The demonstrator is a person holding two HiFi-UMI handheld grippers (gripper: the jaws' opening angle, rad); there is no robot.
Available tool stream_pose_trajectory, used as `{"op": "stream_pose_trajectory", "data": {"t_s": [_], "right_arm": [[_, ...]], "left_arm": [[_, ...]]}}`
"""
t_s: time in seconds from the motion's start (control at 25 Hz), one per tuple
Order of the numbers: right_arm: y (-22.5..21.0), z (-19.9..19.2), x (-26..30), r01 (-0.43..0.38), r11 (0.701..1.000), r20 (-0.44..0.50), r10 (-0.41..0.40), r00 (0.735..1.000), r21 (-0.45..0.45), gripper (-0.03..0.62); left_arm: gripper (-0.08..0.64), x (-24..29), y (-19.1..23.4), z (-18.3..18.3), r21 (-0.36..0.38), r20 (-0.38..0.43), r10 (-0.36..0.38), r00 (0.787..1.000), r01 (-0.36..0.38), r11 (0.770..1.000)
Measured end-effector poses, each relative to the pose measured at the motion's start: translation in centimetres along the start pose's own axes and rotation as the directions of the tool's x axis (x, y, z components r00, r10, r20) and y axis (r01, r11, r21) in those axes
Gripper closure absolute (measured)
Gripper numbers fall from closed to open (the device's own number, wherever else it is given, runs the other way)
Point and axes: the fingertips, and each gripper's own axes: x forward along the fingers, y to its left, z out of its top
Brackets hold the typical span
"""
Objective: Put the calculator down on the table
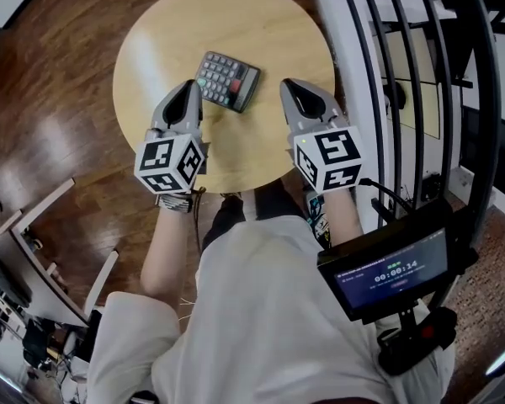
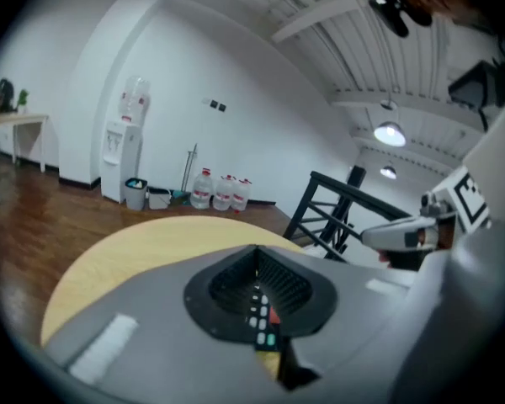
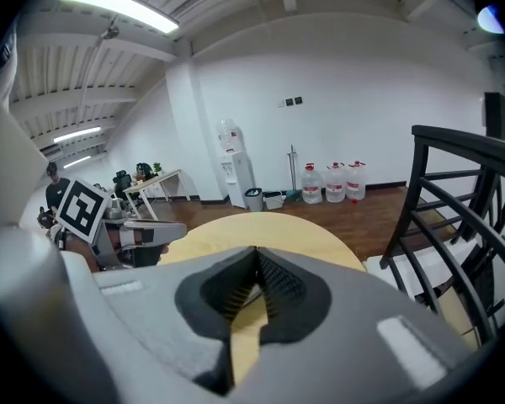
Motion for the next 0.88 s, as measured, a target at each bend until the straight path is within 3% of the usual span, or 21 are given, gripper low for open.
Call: {"op": "stream_pose_trajectory", "data": {"t_s": [0.08,0.4,0.88], "right_arm": [[0.0,0.7,-0.3,-0.002,1.0,0.012,0.002,1.0,0.003,0.591],[-0.5,3.9,-2.3,0.037,0.998,0.088,-0.033,0.996,-0.047,0.589],[0.2,9.6,-5.2,0.104,0.987,0.226,-0.074,0.971,-0.126,0.591]], "left_arm": [[0.555,-0.1,-0.4,0.9,0.068,0.004,0.009,1.0,-0.009,0.998],[0.557,-1.8,-2.5,5.4,0.17,0.102,0.012,0.995,-0.029,0.985],[0.557,-5.0,-5.3,11.5,0.234,0.244,-0.041,0.969,-0.018,0.972]]}}
